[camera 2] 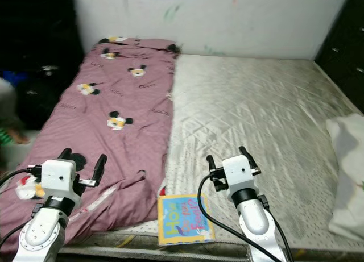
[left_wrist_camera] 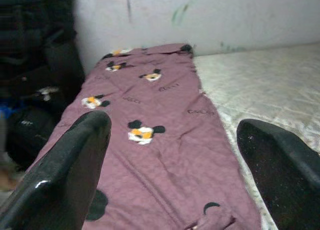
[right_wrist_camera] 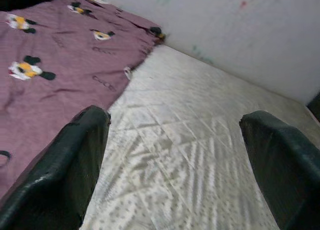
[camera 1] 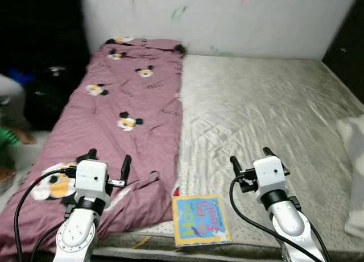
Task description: Clean up the room
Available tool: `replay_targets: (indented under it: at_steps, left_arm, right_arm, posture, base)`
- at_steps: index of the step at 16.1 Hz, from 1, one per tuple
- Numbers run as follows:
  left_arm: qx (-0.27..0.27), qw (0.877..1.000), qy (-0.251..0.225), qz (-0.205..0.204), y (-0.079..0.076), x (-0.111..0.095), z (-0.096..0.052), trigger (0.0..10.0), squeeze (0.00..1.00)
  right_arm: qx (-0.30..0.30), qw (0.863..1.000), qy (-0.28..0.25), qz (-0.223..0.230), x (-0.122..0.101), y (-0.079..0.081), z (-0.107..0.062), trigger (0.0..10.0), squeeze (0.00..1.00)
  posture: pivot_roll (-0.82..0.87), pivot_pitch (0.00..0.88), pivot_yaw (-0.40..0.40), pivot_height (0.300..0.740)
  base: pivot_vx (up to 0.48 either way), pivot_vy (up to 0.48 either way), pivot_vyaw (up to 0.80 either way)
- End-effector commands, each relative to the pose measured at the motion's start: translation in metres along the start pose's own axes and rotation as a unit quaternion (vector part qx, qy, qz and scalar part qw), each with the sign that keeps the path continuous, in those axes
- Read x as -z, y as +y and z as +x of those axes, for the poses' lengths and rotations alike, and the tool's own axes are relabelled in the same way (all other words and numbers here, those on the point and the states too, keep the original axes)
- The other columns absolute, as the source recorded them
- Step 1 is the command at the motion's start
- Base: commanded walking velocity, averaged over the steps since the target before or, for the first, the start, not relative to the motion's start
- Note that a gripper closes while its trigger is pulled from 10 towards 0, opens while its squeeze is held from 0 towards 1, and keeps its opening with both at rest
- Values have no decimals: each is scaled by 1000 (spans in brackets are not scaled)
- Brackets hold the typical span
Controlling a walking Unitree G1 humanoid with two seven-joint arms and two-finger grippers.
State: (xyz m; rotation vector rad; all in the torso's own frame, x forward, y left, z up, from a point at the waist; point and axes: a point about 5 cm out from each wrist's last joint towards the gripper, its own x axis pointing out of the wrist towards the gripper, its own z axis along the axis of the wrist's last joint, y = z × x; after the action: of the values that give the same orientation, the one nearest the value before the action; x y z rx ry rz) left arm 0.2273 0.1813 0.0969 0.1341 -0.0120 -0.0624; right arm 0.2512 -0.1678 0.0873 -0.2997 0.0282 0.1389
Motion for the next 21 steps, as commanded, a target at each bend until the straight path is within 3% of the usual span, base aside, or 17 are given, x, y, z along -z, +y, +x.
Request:
replay_targets:
  at_steps: [1,21]
  left_arm:
    - [1,1000,4,3,2,0,0,10000,0]
    - [6,1000,2,-1,1,0,1,10000,0]
  right_arm:
    - [2,1000,0,3,-1,-1,2,10000,0]
    - [1,1000,0,3,-1,-1,3,10000,0]
  posture:
    - [-30,0,-3,740]
    - [-31,0,-4,740]
  base:
    - [0,0,0]
    - [-15,0,0]
